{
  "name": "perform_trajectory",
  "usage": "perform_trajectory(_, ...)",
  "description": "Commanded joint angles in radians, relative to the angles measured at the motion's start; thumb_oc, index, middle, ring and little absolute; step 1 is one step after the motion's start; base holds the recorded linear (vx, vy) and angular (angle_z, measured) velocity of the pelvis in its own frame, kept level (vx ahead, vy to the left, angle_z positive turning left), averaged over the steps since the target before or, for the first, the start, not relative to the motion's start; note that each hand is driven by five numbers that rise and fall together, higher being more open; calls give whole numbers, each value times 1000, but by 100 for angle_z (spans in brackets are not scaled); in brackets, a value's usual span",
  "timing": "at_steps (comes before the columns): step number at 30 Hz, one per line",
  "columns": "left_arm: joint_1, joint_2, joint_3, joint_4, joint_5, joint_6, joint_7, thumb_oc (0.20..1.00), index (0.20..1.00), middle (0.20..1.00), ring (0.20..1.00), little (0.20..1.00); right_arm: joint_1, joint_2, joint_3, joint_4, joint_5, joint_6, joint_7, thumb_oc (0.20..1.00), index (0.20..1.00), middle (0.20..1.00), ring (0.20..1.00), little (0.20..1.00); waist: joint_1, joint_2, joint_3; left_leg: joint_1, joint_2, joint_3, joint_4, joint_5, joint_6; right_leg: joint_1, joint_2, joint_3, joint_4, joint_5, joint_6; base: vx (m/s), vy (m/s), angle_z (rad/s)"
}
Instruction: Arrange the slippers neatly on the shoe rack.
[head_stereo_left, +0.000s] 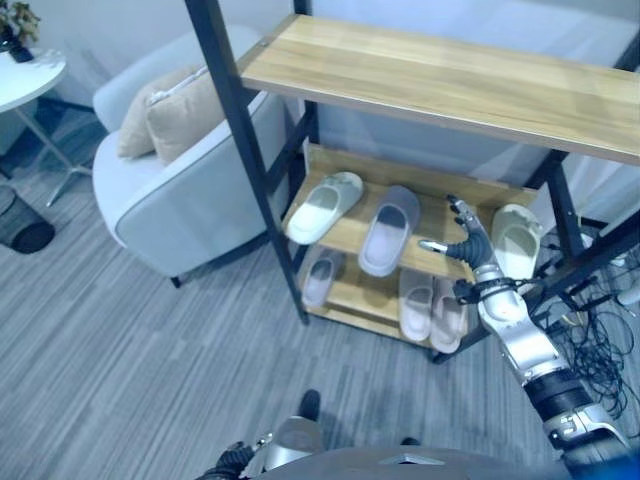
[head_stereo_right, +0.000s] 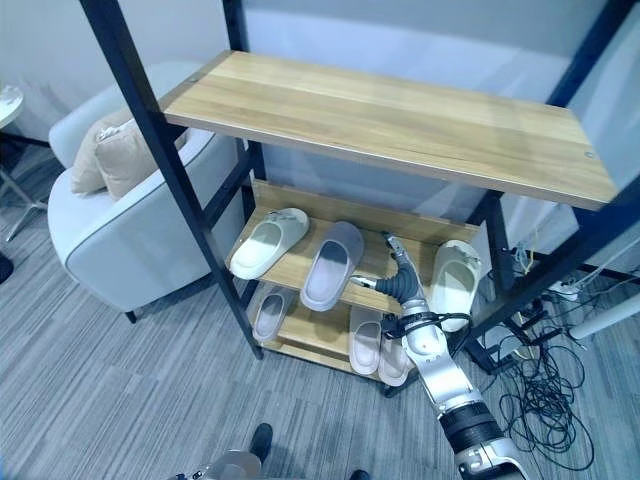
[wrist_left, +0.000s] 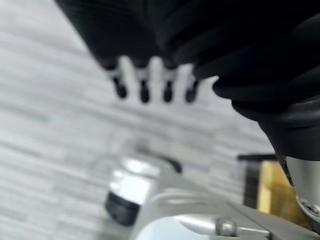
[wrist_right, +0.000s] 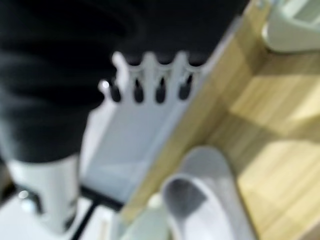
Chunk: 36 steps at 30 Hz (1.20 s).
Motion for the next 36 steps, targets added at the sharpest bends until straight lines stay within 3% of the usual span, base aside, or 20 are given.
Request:
perform_trajectory(1,-76,1,-13,17,7,-15,26,1000,1000,1000,1000,1000,-121,-19,-49,-40,-8,-28,-90,1000,1000,1000,1000,1000,22,-67,78,-72,-53,-39,127,-142,43,-9,-25,55,89,-66,9,-61,54,16)
perform_trajectory(4,-99,21,21,0,-88,-25,42,1000,1000,1000,1000,1000,-203,-64,-49,-4,-52,-1,-126,1000,1000,1000,1000,1000,39,-71,103,-115,-66,-58,155,-148,46,-31,-30,45,99,-62,9,-22,38,7)
perform_trajectory(17,-176,31,-23,-31,-112,-66,68,1000,1000,1000,1000,1000,-389,-122,-12,138,-139,19,-192,1000,1000,1000,1000,1000,80,-89,188,-213,-93,-101,196,-147,41,-89,-36,11,103,-45,11,-28,27,11)
perform_trajectory(25,-217,24,-34,-20,-134,-69,70,1000,1000,1000,1000,1000,-496,-201,33,216,-246,82,-216,1000,1000,1000,1000,1000,84,-101,227,-253,-98,-121,209,-146,35,-122,-36,6,109,-37,11,-26,7,10)
perform_trajectory(31,-221,19,-36,-17,-143,-70,73,1000,1000,1000,1000,1000,-516,-191,19,245,-258,105,-240,1000,1000,1000,1000,1000,79,-94,226,-253,-102,-123,206,-147,37,-125,-39,7,108,-37,10,0,6,4)
perform_trajectory(36,-218,17,-29,-12,-146,-65,72,1000,1000,1000,1000,1000,-479,-173,1,219,-205,86,-221,1000,1000,1000,1000,1000,63,-91,215,-247,-104,-123,200,-148,39,-124,-43,9,109,-38,9,0,0,0)
